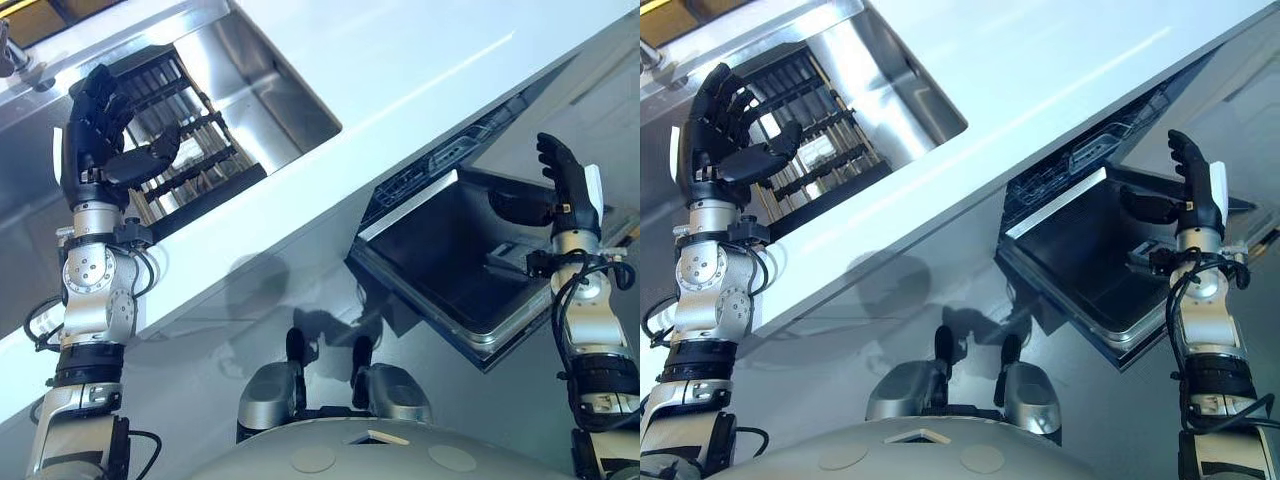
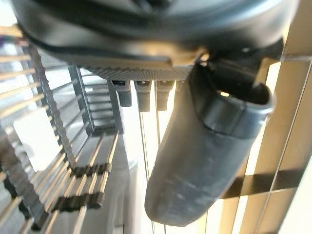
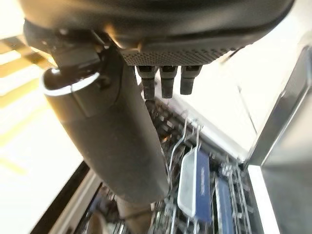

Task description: Pick up plates and place into dishwasher.

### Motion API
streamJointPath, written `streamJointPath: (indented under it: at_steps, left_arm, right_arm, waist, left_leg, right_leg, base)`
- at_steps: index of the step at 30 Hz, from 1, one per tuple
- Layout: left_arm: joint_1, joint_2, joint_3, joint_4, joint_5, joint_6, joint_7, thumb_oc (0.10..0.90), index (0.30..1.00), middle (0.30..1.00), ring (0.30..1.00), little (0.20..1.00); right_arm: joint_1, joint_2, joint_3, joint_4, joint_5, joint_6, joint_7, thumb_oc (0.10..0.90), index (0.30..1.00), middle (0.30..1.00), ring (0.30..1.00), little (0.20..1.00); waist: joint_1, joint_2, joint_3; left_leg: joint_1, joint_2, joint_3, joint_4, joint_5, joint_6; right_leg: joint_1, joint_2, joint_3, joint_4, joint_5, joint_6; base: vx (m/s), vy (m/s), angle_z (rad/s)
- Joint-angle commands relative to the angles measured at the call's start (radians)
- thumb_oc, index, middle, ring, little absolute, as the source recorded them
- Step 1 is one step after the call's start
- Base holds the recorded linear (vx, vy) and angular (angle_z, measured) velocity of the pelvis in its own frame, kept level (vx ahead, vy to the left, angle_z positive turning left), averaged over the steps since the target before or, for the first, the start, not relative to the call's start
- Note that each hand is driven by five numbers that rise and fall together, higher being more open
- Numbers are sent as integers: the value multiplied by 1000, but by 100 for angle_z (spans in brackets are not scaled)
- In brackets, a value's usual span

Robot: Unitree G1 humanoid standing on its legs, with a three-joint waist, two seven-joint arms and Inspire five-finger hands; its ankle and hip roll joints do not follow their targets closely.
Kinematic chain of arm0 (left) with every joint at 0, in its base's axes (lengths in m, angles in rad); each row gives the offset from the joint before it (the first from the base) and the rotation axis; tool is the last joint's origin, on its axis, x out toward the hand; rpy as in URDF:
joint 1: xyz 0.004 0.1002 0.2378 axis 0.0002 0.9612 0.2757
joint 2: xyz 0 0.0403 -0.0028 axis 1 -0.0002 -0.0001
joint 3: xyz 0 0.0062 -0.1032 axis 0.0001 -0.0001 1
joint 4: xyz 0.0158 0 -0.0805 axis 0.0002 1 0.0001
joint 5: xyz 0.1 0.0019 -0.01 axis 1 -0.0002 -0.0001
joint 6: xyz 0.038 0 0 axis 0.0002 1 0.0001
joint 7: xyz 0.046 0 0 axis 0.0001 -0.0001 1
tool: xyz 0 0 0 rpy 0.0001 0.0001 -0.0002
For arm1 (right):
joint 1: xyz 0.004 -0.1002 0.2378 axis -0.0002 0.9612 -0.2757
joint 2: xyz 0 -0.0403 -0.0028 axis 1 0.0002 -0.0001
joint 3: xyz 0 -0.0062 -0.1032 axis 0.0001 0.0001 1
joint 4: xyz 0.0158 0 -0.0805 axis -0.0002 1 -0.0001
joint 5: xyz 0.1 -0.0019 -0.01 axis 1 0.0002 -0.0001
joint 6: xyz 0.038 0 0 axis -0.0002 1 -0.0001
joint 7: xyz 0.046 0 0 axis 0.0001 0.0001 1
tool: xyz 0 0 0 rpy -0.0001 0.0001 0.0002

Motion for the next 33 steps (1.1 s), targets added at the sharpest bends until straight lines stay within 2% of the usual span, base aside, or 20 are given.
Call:
streamJointPath:
  at_steps: [1,5,7,10,12,13,17,23,25,30,33]
  left_arm:
    - [-39,22,16,44,-1,-104,0,800,900,900,900,900]
    - [-40,35,16,74,-4,-115,-7,800,900,900,900,900]
    - [-44,48,11,99,-6,-122,-15,800,900,900,900,900]
    - [-49,61,-3,110,-7,-118,-7,800,900,900,900,900]
    - [-53,65,-13,121,-19,-124,1,800,900,900,900,900]
    - [-59,66,-22,128,-34,-125,6,800,900,900,900,900]
    - [-69,65,-32,131,-50,-122,21,800,900,900,900,900]
    - [-99,55,-42,139,-74,-133,49,800,900,900,900,900]
    - [-119,55,-45,144,-86,-147,52,800,900,900,900,900]
    - [-160,88,-37,135,-110,-158,33,800,900,900,900,900]
    - [-174,105,-28,124,-128,-161,15,800,900,900,900,900]
  right_arm:
    - [-44,-70,-58,-14,46,-110,-54,800,900,900,900,900]
    - [-38,-68,-85,23,134,-87,-93,800,900,900,900,900]
    - [-43,-65,-117,88,236,-96,-177,800,900,900,900,900]
    - [-51,-60,-179,165,354,-162,-313,800,900,900,900,900]
    - [-53,-50,-226,216,455,-205,-360,800,900,900,900,900]
    - [-55,-44,-254,267,493,-230,-362,800,900,900,900,900]
    - [-60,-37,-267,332,542,-247,-373,800,900,900,900,900]
    - [-75,-49,-241,430,587,-236,-303,800,900,900,900,900]
    - [-90,-54,-233,466,662,-219,-209,800,900,900,900,900]
    - [-124,-53,-197,545,791,-224,-75,800,900,900,900,900]
    - [-130,-37,-196,583,882,-217,-18,800,900,900,900,900]
  waist:
    - [-16,26,-106]
    - [-24,28,-112]
    - [-29,33,-115]
    - [-35,46,-114]
    - [-44,59,-108]
    - [-50,71,-102]
    - [-57,87,-85]
    - [-65,112,-35]
    - [-66,115,-4]
    - [-57,95,72]
    - [-47,86,107]
  left_leg:
    - [8,-60,12,76,-176,50]
    - [16,-55,24,71,-179,45]
    - [20,-51,30,67,-179,40]
    - [20,-47,34,67,-179,36]
    - [16,-46,36,73,-181,32]
    - [13,-46,35,80,-184,29]
    - [3,-47,32,101,-189,23]
    - [-62,-39,25,187,-197,2]
    - [-102,-33,24,243,-207,-4]
    - [-237,-8,26,418,-251,7]
    - [-311,-10,10,498,-269,18]
  right_leg:
    - [-48,9,-4,147,-134,51]
    - [-38,13,-3,130,-134,52]
    - [-31,17,-1,118,-132,52]
    - [-30,20,1,114,-132,51]
    - [-34,20,9,115,-133,50]
    - [-38,18,16,118,-133,49]
    - [-48,18,21,134,-142,39]
    - [-95,11,10,199,-171,4]
    - [-123,6,4,235,-185,-14]
    - [-238,2,-10,369,-216,-53]
    - [-296,7,-10,445,-228,-67]
  base:
    - [-5,-46,-20]
    - [-2,-60,-9]
    - [15,-80,-6]
    - [18,-56,0]
    - [11,-44,-2]
    - [19,-41,-5]
    - [17,-29,-5]
    - [-21,-42,-3]
    - [-92,-65,-5]
    - [-124,-114,-3]
    - [-43,-71,-4]
